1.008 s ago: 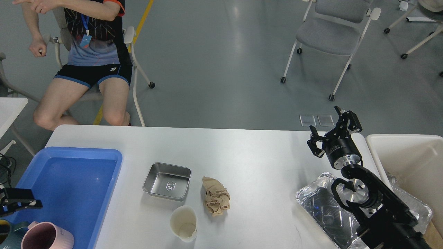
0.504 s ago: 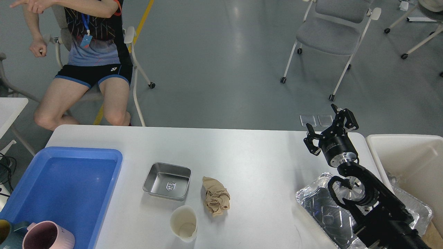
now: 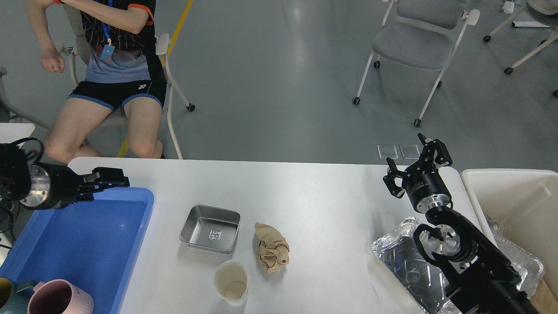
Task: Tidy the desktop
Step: 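Reach the left gripper to the small steel tin and grasp it, then lift the steel tin and carry it over the blue tray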
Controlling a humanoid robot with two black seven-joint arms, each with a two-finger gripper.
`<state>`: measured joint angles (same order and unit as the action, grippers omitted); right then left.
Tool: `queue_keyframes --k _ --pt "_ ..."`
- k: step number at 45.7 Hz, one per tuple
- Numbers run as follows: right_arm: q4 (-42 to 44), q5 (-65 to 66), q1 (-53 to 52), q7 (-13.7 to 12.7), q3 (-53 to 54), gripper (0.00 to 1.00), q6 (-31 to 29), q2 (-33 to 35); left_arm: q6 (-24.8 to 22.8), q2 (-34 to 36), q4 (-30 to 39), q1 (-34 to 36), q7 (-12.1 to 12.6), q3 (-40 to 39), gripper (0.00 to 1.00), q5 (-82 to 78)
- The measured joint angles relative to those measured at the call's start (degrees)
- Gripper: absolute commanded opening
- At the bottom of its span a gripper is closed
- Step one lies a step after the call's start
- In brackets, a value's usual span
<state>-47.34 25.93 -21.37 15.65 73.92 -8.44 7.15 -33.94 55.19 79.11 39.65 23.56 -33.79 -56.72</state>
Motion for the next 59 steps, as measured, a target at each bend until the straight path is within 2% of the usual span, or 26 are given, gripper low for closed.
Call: queue_keyframes --k 6,7,20,32,38,42,47,59 --pt "0.0 0.0 0.0 0.0 0.0 1.00 0.0 -0.2 0.3 -11.8 -7.9 0.3 0.2 0.6 0.94 -5.2" --pt "0.0 0.0 0.1 0.0 0.0 1.00 0.0 -0.2 0.8 -15.5 -10.5 0.6 0.2 1.3 0.94 -6.5" --pt "0.0 0.0 0.4 0.0 0.0 1.00 0.0 -0.2 5.4 -28.5 -21.7 2.1 0.1 8.4 0.90 -7.7" --pt "0.1 0.0 0.4 0.0 0.0 1.00 0.0 0.0 10.5 -33.4 -25.6 2.0 -0.1 12.7 0.66 -7.7" --pt "0.6 0.0 0.5 0.0 0.0 1.00 0.0 0.0 11.2 -34.4 -26.4 1.6 0.0 12.9 0.43 -7.7" --pt "1.2 0.0 0.5 0.0 0.0 1.00 0.0 -0.1 11.3 -34.6 -26.7 1.3 0.2 12.9 0.20 -7.1" --pt "1.5 0.0 0.4 0.0 0.0 1.00 0.0 -0.1 11.4 -34.7 -27.1 1.0 0.3 12.7 0.02 -6.2" --pt "2.4 0.0 0.0 0.0 0.0 1.00 0.0 -0.2 11.3 -34.6 -27.2 0.4 3.1 12.8 0.00 -4.6"
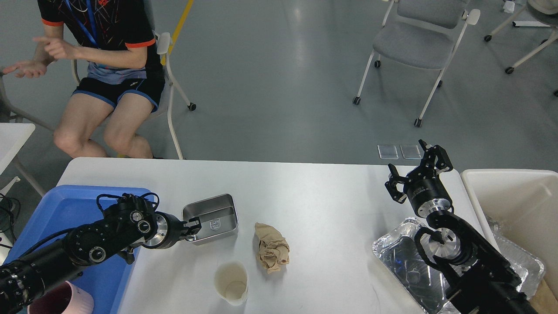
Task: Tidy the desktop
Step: 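Lift the steel tin and carry it over the blue tray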
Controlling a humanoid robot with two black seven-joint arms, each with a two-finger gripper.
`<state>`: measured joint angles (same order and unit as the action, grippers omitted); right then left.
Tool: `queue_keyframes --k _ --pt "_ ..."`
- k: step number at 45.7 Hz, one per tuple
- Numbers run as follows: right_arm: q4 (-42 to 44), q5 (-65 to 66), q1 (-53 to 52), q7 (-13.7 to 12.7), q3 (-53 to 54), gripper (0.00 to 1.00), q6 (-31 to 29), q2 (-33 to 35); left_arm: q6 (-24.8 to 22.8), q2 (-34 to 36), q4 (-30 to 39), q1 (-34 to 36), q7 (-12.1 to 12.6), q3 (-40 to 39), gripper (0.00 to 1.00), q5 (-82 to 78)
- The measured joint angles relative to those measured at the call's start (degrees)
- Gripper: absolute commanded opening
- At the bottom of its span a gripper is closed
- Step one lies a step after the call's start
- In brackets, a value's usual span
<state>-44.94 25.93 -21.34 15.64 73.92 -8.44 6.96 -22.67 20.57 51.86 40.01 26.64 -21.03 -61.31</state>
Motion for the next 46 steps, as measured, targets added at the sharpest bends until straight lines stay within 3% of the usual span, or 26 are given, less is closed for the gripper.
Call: queue_keyframes --k 13,21,26,35,46 --pt "0.0 0.0 0.0 0.0 0.0 1.00 0.0 -0.1 -1.0 1.3 1.2 0.9 0.7 -0.1 0.00 -0.3" --pt "0.0 0.0 0.0 0.0 0.0 1.00 0.0 -0.2 -3.7 7.2 7.2 3.1 5.2 -1.0 0.00 0.1" --pt "0.0 0.0 0.0 0.0 0.0 1.00 0.0 -0.2 -5.8 15.7 14.3 5.2 8.0 -1.3 0.00 1.9" --pt "0.0 0.0 -0.4 0.0 0.0 1.00 0.1 -0.4 -15.1 35.2 26.3 6.8 8.3 -7.1 0.00 10.5" --pt "0.4 0.0 -0.5 0.0 0.0 1.00 0.1 -1.2 -28.9 55.0 29.6 6.7 7.7 -20.1 0.00 19.7"
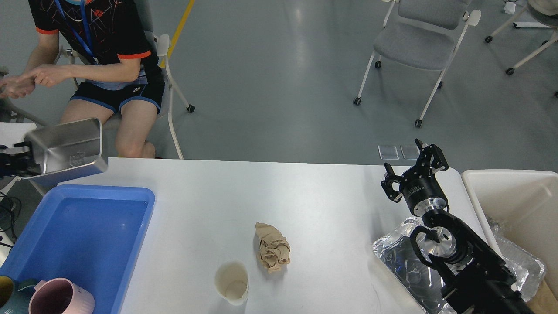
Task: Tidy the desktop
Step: 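Lift the steel tin and carry it over the blue tray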
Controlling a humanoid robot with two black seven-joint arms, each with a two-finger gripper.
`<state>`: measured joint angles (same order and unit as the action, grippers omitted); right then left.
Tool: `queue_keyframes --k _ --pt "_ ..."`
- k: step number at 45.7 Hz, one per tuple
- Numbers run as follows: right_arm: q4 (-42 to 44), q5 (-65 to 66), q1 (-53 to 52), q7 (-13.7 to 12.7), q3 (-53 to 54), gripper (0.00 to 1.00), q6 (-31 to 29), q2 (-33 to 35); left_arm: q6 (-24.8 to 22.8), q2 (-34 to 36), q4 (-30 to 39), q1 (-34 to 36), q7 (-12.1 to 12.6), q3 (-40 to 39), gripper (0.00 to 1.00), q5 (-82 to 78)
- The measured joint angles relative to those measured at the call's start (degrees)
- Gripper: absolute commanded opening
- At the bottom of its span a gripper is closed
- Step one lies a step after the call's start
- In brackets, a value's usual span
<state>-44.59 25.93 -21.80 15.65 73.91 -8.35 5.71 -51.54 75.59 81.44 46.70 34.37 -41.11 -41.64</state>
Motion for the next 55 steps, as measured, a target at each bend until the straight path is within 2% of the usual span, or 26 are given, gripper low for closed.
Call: queue_keyframes --k 7,15,22,33,42,55 --pt "0.5 0.0 -0.2 0.0 -0.1 1.00 0.0 -0.7 -3.2 6.9 -0.1 0.0 -0.1 -3.0 0.00 5.0" --pt "0.6 0.0 -0.2 0.0 -0.1 1.00 0.0 -1.0 -3.0 6.4 -1.0 -0.5 -0.1 -2.5 0.00 6.0" --pt "0.6 0.0 -0.2 0.0 -0.2 1.00 0.0 -0.8 1.4 1.3 -5.6 -1.2 -0.1 1.6 0.00 5.5" --pt "0.6 0.0 0.0 0.0 -0.3 1.00 0.0 -0.7 8.6 -13.2 -24.4 -2.6 -0.1 10.8 0.00 5.0" --pt "0.6 0.0 0.0 0.0 -0.3 1.00 0.0 -0.6 13.1 -22.7 -36.5 -6.1 -0.3 12.0 0.00 5.1" --pt "1.2 0.0 -0.1 0.0 -0.4 1.00 0.0 -0.9 20.7 -31.3 -41.5 -10.3 -0.7 12.0 0.01 5.4"
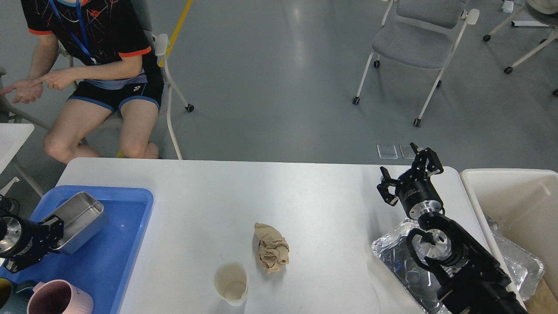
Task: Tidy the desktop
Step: 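Lift the steel tin and carry it over the blue tray, then lower the steel tin into the blue tray and open the left gripper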
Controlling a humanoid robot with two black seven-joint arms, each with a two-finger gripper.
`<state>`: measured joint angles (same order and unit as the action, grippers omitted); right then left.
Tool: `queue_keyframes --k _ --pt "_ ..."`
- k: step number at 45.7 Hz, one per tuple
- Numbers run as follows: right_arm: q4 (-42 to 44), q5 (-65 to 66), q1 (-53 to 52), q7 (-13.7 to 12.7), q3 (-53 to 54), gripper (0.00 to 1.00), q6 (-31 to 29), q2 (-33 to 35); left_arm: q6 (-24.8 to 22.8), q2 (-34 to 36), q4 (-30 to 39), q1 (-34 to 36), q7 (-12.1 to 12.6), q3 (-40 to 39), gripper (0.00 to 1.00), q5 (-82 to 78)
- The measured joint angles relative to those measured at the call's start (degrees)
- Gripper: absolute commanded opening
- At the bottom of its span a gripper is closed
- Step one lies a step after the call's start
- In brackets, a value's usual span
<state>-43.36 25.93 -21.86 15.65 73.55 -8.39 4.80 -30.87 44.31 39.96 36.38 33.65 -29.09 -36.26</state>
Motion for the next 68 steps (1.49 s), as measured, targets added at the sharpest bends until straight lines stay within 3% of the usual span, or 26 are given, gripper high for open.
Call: queue_keyframes --k 10,17,25,29,45,68 --pt "0.0 0.0 0.1 0.0 0.0 1.00 -0.1 0.2 2.0 -4.2 -3.8 -1.1 -0.3 0.0 0.14 0.1" --pt "0.0 0.0 0.1 0.0 0.0 1.00 0.0 0.2 2.6 -4.8 -5.5 -1.3 -1.2 -0.1 0.35 0.5" --pt "0.0 0.0 0.1 0.0 0.0 1.00 0.0 0.0 4.0 -4.8 -5.8 -1.4 -3.5 -0.1 0.69 0.6" --pt "0.0 0.0 0.1 0.0 0.0 1.00 0.0 -0.1 4.1 -4.5 -5.8 -1.4 -3.9 -0.3 0.79 0.7" --pt "0.0 0.0 0.0 0.1 0.0 1.00 0.0 -0.1 3.5 -4.6 -5.8 -1.4 -3.8 -0.5 0.95 1.3" --pt "-0.1 0.0 0.0 0.0 0.0 1.00 0.0 -0.1 3.3 -4.4 -5.8 -1.3 -3.1 -0.4 0.97 3.9"
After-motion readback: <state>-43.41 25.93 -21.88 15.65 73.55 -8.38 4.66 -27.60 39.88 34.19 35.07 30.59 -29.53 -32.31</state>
